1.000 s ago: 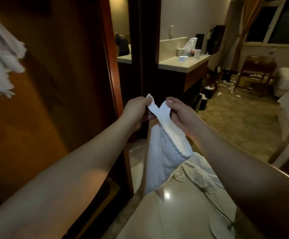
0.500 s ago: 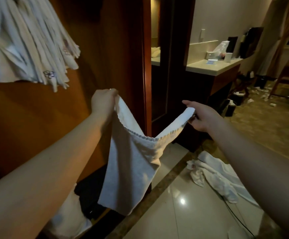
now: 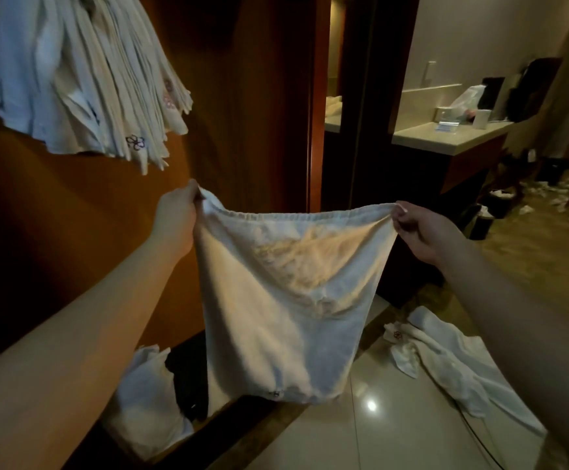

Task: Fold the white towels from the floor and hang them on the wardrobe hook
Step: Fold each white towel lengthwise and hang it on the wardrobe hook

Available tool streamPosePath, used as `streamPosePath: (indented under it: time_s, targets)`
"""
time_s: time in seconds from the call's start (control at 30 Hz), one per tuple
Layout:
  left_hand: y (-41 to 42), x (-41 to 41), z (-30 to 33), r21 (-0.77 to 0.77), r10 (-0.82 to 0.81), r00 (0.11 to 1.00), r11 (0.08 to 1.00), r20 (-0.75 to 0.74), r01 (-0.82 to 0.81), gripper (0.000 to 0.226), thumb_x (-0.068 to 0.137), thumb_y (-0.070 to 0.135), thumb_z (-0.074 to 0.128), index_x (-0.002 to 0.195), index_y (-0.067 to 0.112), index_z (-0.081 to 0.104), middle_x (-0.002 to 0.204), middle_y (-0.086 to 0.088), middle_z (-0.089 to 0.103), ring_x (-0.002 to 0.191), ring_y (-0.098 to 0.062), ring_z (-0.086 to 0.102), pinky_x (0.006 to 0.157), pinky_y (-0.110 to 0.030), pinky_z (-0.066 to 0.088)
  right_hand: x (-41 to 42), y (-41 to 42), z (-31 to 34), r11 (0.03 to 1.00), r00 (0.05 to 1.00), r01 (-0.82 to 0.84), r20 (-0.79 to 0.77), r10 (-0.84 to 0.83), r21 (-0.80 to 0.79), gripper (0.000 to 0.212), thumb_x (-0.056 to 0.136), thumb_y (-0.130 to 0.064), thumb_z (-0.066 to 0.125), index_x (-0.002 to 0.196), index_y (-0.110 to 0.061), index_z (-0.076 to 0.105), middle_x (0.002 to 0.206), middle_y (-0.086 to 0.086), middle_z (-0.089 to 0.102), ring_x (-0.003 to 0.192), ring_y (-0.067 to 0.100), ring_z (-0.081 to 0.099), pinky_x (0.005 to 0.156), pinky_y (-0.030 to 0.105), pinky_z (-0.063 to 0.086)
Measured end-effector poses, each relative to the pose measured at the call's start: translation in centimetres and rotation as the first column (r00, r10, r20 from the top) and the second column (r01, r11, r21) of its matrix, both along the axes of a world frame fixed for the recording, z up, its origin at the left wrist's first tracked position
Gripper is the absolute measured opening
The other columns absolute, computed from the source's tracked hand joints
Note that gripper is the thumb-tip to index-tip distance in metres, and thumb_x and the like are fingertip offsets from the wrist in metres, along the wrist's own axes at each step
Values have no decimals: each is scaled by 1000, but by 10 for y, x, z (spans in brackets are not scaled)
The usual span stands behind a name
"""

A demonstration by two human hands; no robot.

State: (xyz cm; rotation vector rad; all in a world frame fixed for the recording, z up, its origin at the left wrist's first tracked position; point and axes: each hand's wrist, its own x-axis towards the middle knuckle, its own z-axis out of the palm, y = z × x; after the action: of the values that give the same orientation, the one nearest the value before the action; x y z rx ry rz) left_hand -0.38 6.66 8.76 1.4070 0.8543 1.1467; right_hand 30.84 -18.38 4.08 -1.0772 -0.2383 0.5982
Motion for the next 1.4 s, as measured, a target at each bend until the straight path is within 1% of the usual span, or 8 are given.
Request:
streamPosePath:
  time_s: [0.1, 0.3, 0.4, 0.53, 0.73, 0.9, 1.13, 1.4]
  targets:
    - [13, -6, -6, -55, -51, 999, 997, -16, 50, 31, 103, 11, 50, 126, -5, 63, 131, -27, 61, 107, -29, 58, 62, 3, 40, 1, -3, -8, 977, 967, 129, 239, -87, -167, 15, 95, -11, 68, 106, -20, 73, 104, 4, 72, 89, 13, 74, 75, 23, 59]
    - [19, -21, -13, 129, -13, 957, 990, -289, 52, 34, 91, 14, 72, 116, 28, 54, 126, -3, 55, 116, -26, 56, 92, -40, 51, -1, -8, -11, 811, 805, 447, 564, -182, -376, 16, 96, -42, 63, 101, -27, 65, 93, -4, 66, 81, 13, 63, 60, 28, 48]
    - [19, -23, -18, 15, -89, 963, 995, -254, 96, 57, 90, 11, 73, 141, 21, 48, 129, -2, 56, 118, -24, 56, 98, -39, 50, 1, -7, -9, 747, 743, 499, 660, -108, -440, 24, 100, -42, 55, 112, -22, 60, 103, 4, 60, 76, 17, 58, 54, 29, 43]
    - [16, -24, -26, -125, -210, 964, 974, -164, 191, 10, 91, 4, 71, 99, 10, 68, 105, -5, 68, 105, -26, 65, 87, -33, 54, -1, -7, -16, 732, 739, 498, 670, -78, -464, 32, 103, -40, 48, 128, -21, 55, 101, 4, 58, 74, 15, 54, 57, 30, 43]
    - [26, -25, -38, -198, -240, 969, 948, 64, 248, 11, 94, 15, 68, 103, 10, 70, 97, -4, 77, 96, -21, 70, 72, -29, 60, -1, -11, -22, 754, 736, 467, 676, -40, -463, 33, 103, -40, 49, 129, -20, 53, 108, 4, 57, 83, 15, 54, 62, 30, 42]
    - [19, -23, -61, -316, -214, 958, 911, 190, 266, 47, 86, 28, 73, 126, 6, 62, 114, -7, 71, 103, -18, 72, 85, -32, 59, -8, -8, -42, 782, 870, 333, 492, -39, -527, 38, 104, -37, 52, 132, -13, 56, 114, 13, 64, 93, 24, 64, 71, 35, 54]
    - [-30, -4, -112, -520, 18, 996, 854, 82, 27, 46, 98, 30, 65, 137, 7, 57, 130, -14, 64, 115, -32, 65, 100, -51, 53, -59, 9, -89, 976, 911, 21, -397, -108, -216, 40, 106, -15, 51, 142, 2, 49, 139, 18, 59, 124, 32, 60, 103, 45, 49]
    - [-140, 3, -127, -486, -93, 979, 857, 179, 170, 25, 100, 35, 61, 114, 19, 72, 103, -2, 78, 93, -20, 76, 77, -39, 61, -178, 25, -86, 997, 865, 31, -498, -61, -69, 18, 98, -16, 65, 112, -5, 67, 92, 12, 78, 79, 27, 77, 55, 39, 62]
